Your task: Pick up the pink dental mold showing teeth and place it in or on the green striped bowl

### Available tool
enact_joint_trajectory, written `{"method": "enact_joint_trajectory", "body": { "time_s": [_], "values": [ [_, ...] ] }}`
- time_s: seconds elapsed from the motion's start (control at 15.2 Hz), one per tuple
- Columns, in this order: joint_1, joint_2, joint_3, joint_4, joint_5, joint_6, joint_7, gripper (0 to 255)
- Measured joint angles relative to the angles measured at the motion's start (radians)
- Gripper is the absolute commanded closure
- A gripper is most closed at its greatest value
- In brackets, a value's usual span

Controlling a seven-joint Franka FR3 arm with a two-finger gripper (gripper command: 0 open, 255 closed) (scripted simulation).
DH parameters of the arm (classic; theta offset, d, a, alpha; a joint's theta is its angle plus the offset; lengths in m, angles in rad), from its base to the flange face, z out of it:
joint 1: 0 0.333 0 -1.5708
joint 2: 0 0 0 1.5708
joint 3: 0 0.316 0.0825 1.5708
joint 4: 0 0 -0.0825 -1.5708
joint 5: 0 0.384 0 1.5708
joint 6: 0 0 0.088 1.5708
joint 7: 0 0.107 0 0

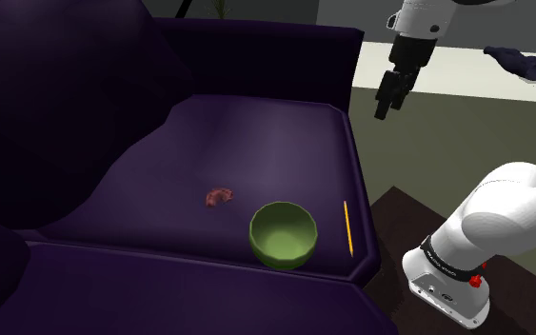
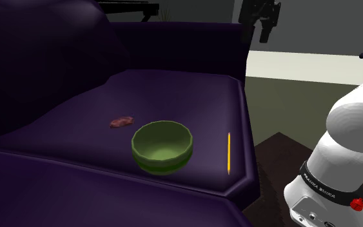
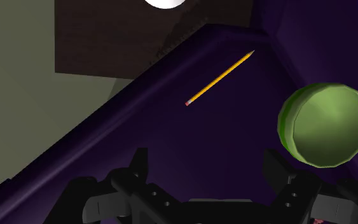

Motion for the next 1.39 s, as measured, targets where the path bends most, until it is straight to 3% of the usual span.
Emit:
{"method": "enact_joint_trajectory", "body": {
  "time_s": [0.2, 0.79, 1.39],
  "values": [
    [0.006, 0.009, 0.012, -0.024, 0.018, 0.04, 0.012, 0],
    [0.055, 0.163, 0.106, -0.117, 0.148, 0.347, 0.084, 0],
    [0.106, 0.44, 0.207, -0.074, 0.258, 0.66, 0.144, 0]
  ]
}}
